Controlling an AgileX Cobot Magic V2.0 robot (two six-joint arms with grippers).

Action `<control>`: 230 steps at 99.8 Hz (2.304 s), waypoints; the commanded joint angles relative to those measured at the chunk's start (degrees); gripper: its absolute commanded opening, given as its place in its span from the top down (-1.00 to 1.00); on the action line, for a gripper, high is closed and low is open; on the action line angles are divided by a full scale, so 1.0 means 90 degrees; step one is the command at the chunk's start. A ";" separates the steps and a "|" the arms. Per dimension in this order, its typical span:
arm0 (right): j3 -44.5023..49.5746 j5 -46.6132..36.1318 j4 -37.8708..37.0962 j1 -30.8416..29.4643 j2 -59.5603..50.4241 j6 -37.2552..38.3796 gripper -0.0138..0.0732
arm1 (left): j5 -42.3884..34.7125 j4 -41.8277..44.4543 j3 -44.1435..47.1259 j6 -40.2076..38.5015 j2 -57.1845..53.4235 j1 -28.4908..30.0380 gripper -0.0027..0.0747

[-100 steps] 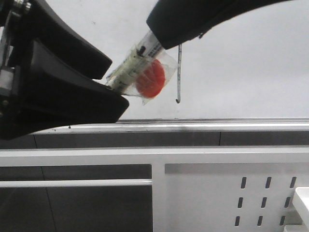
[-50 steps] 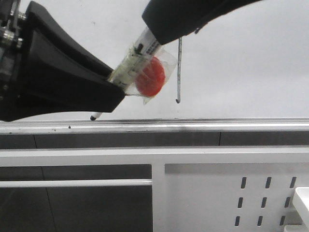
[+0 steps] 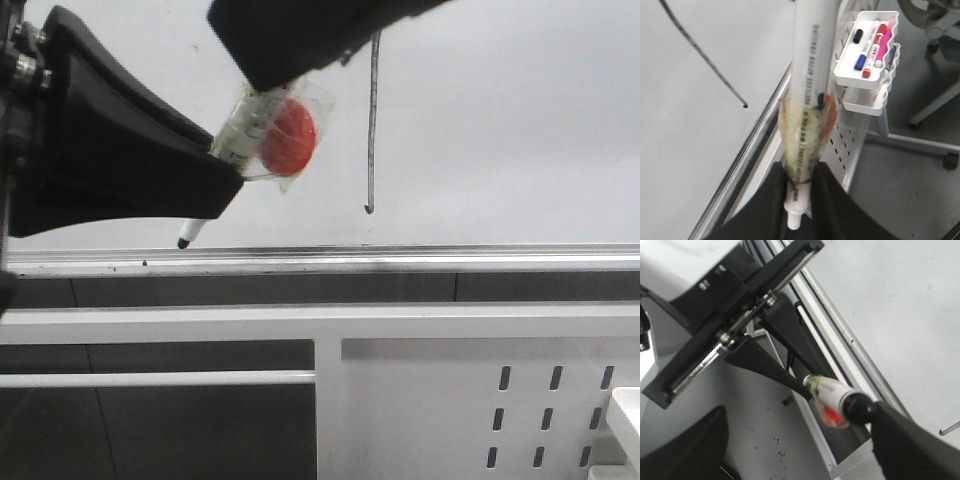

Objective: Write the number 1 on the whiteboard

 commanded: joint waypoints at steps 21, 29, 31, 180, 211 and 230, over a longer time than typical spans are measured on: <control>-0.0384 -0.0008 0.0051 -0.0378 -0.0822 -0.0060 -0.40 | 0.1332 -0.0194 -0.0054 -0.1743 -0.0067 -0.0029 0.98; -0.0384 0.0144 0.0051 -0.0378 -0.1037 -0.0060 -0.01 | 0.1606 -0.0194 0.0018 -0.2297 -0.0067 -0.0029 0.98; -0.0384 0.0198 0.0051 -0.0378 -0.1065 -0.0060 0.14 | 0.1682 -0.0194 0.0014 -0.2457 -0.0067 -0.0029 0.98; -0.0355 0.0506 -0.0156 -0.0378 -0.1137 0.0094 0.84 | 0.3043 0.1945 -0.0595 -0.6683 0.1141 -0.0029 0.98; -0.0355 0.0506 -0.0156 -0.0378 -0.1137 0.0094 0.84 | 0.1431 0.1945 -0.0595 -0.6704 0.1155 0.0823 0.98; -0.0355 0.0455 -0.0156 -0.0378 -0.1137 0.0094 0.84 | 0.1456 0.1945 -0.0595 -0.6704 0.1155 0.1121 0.98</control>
